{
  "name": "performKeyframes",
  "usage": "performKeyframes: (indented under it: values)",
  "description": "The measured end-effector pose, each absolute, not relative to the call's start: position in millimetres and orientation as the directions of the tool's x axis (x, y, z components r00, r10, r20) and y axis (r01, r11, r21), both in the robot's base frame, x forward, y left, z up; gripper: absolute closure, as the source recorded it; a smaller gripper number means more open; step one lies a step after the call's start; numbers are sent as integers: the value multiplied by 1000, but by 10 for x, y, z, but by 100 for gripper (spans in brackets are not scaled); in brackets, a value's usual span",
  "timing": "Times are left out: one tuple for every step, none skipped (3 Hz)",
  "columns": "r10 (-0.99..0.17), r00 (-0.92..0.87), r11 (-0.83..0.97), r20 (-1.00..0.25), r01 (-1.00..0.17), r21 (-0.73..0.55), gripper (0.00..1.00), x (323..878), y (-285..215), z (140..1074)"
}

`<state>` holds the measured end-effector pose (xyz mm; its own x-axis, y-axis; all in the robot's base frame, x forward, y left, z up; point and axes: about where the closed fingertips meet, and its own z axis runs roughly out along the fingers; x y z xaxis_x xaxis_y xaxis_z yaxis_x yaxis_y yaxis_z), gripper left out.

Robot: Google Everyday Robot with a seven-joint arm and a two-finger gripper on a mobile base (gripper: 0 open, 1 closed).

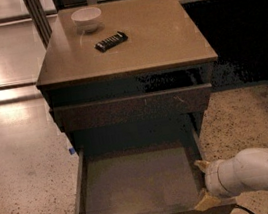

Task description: Close middle drawer

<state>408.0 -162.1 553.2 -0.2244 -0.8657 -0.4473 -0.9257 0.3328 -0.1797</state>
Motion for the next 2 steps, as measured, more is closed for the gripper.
performKeyframes:
  values:
    - [-866,-224,333,-447,-926,-180,49,4080,-1621,5532]
    - [-866,-224,333,-447,-926,-180,72,4080,-1621,5532]
